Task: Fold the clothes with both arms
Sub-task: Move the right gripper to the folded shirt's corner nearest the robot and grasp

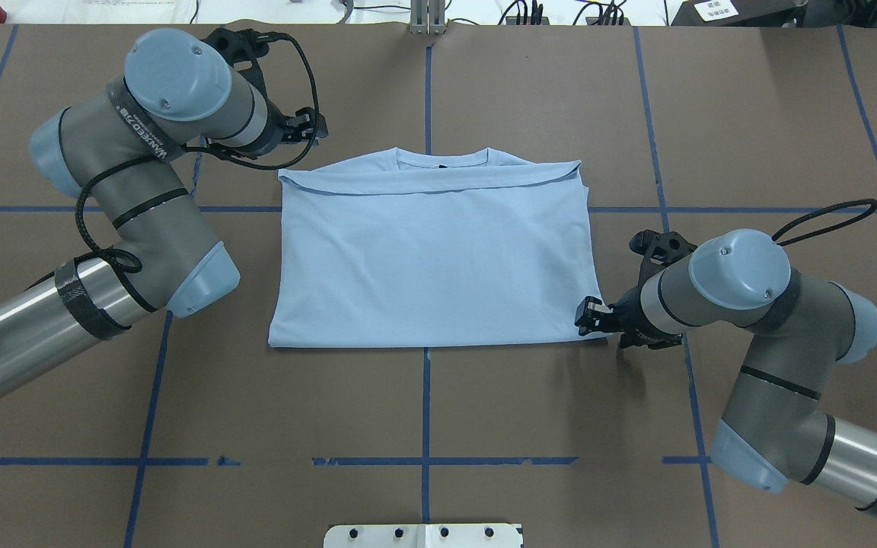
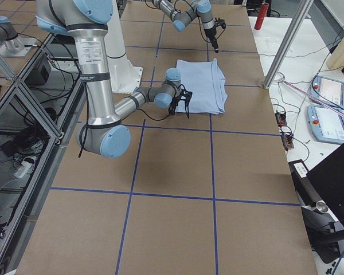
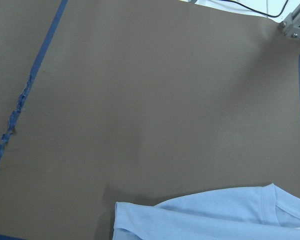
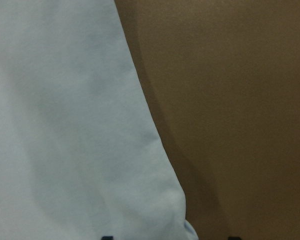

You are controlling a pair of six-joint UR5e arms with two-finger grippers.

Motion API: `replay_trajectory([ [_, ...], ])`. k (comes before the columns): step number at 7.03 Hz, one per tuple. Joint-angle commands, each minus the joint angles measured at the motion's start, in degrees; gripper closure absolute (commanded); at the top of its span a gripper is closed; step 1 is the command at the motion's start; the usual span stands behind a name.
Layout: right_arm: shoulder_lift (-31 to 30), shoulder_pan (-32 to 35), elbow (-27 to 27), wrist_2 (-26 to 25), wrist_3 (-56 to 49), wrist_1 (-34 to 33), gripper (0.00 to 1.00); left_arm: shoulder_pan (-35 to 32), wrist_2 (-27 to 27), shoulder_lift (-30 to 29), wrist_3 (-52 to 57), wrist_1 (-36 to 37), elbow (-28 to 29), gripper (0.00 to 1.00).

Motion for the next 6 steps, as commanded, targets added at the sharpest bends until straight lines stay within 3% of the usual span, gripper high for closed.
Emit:
replay_trajectory([
  [1,0.0,-0.01,-0.11,0.09,-0.13,0.07,0.94,0.01,0.07,0.29,0.19,-0.03,0.0,0.0],
  [2,0.0,-0.01,0.15,0.0,-0.13,0.07,1.0,0.01,0.07,0.29,0.1,-0.03,0.0,0.0],
  [6,-1.65,0.0,3.21,0.88,-0.13,0.07,1.0,0.01,0.15,0.29,0.19,-0.03,0.0,0.0],
])
